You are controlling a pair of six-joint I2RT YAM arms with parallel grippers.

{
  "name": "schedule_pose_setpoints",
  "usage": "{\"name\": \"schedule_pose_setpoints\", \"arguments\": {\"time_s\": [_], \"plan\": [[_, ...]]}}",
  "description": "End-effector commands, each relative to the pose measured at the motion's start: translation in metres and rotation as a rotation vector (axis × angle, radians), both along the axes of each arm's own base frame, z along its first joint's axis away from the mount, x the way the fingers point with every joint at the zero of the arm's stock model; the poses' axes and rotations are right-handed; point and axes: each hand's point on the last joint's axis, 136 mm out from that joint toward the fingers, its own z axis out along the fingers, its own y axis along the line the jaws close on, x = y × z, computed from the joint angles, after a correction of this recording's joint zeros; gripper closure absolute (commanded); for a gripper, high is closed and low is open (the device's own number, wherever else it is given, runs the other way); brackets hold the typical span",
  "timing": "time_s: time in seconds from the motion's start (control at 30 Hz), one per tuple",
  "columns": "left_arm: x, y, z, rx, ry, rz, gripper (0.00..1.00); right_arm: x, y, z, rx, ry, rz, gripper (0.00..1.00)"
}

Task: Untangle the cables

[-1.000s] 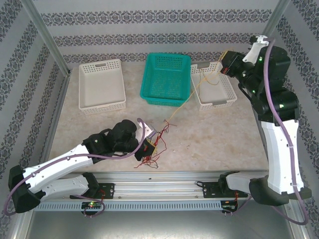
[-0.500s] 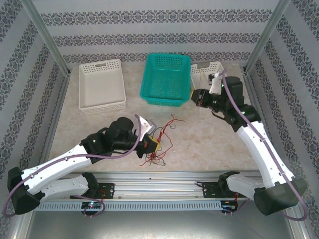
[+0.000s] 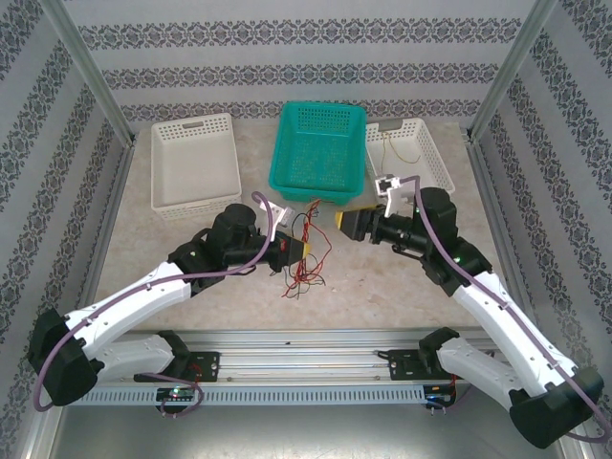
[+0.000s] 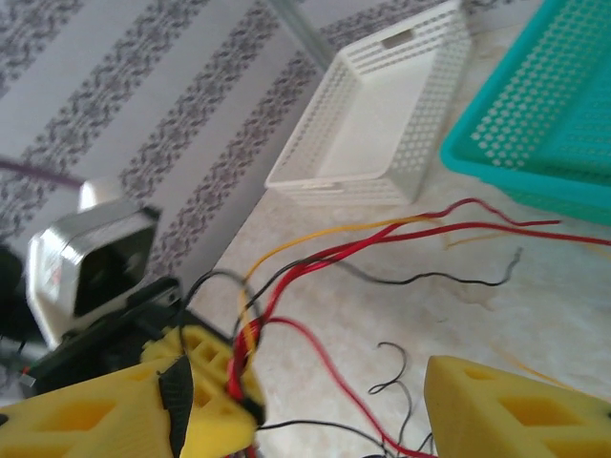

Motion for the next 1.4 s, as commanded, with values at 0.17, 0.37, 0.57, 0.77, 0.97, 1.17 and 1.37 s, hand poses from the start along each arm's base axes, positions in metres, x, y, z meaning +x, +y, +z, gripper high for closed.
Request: {"name": "schedule_pose_setpoints", "arguments": {"time_s": [0.17, 0.37, 0.57, 0.77, 0.97, 1.17, 1.37], "plan": [[-0.006, -0.010, 0.046, -0.173, 0.018, -0.051, 1.00, -0.012, 0.027, -0.026, -0.038, -0.059, 0.087, 0.34], [-0.019, -0.009, 0.056, -0.204, 0.041, -0.090, 1.00, -0.010, 0.032, -0.037, -0.119, -0.100, 0.083, 0.36], [-0.020, -0.003, 0.060, -0.207, 0.040, -0.082, 1.00, -0.020, 0.048, -0.047, -0.136, -0.086, 0.156, 0.71], [-0.016, 0.012, 0.058, -0.188, 0.047, -0.049, 1.00, -0.025, 0.043, -0.045, -0.150, -0.080, 0.145, 1.00], [-0.012, 0.045, 0.049, -0.098, 0.052, 0.030, 0.97, -0.007, 0.007, -0.063, -0.296, -0.021, -0.022, 1.00], [0.000, 0.090, 0.050, -0.015, 0.072, 0.141, 0.96, 0.009, -0.029, -0.082, -0.324, 0.099, -0.140, 1.00], [0.005, 0.119, 0.057, 0.044, 0.058, 0.213, 0.86, 0.019, -0.062, -0.093, -0.345, 0.177, -0.242, 1.00]]}}
